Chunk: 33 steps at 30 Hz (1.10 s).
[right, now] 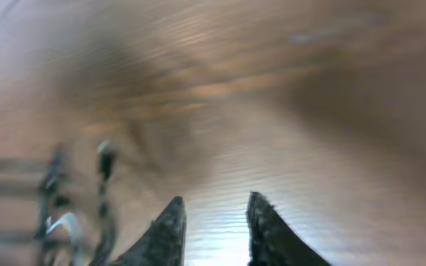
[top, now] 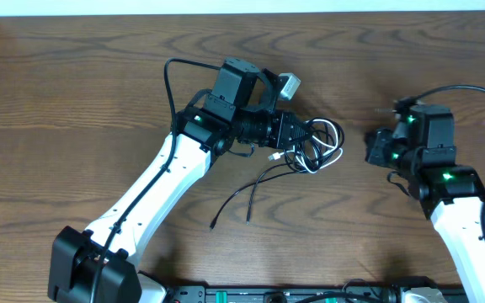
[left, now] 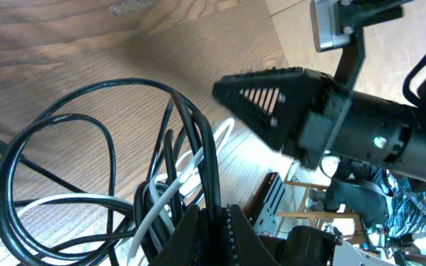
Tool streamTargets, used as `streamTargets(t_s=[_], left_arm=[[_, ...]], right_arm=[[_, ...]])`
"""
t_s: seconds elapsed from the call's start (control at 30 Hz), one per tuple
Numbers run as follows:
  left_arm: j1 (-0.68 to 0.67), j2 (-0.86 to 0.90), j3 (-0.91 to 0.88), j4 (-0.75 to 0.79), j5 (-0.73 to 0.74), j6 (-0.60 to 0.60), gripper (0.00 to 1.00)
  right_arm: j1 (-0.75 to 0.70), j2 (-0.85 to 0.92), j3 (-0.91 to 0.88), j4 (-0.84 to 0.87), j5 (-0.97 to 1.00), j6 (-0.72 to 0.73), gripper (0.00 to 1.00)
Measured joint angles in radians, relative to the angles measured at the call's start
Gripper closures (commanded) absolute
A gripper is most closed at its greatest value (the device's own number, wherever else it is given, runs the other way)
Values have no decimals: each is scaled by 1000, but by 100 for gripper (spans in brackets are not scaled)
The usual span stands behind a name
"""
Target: Untangle cables
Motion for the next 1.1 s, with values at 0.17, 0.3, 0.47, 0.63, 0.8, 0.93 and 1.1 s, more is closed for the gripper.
streamTargets(t_s=[0.17,0.3,0.47,0.63,0.8,0.93,1.1], left_arm=[[0,0,0,0,-5,0,93],[0,0,0,-2,-10,0,93],[0,0,0,-3,-12,0,92],[0,0,0,-4,-13,0,93],[0,0,0,-5,-13,0,93],[-1,0,0,-51,-66,10,93],[-4,0,0,-219,-393,59,92]], right_arm=[[-39,-11,2,171,-188,-42,45],[-35,-44,3,251,-501,-130,30],[13,-40,5,175,-605,-223,31],[55,21,5,153,-592,-261,72],[64,71,5,164,-573,-270,99],[53,68,5,183,-527,-251,99],[-31,13,5,150,-380,-201,99]])
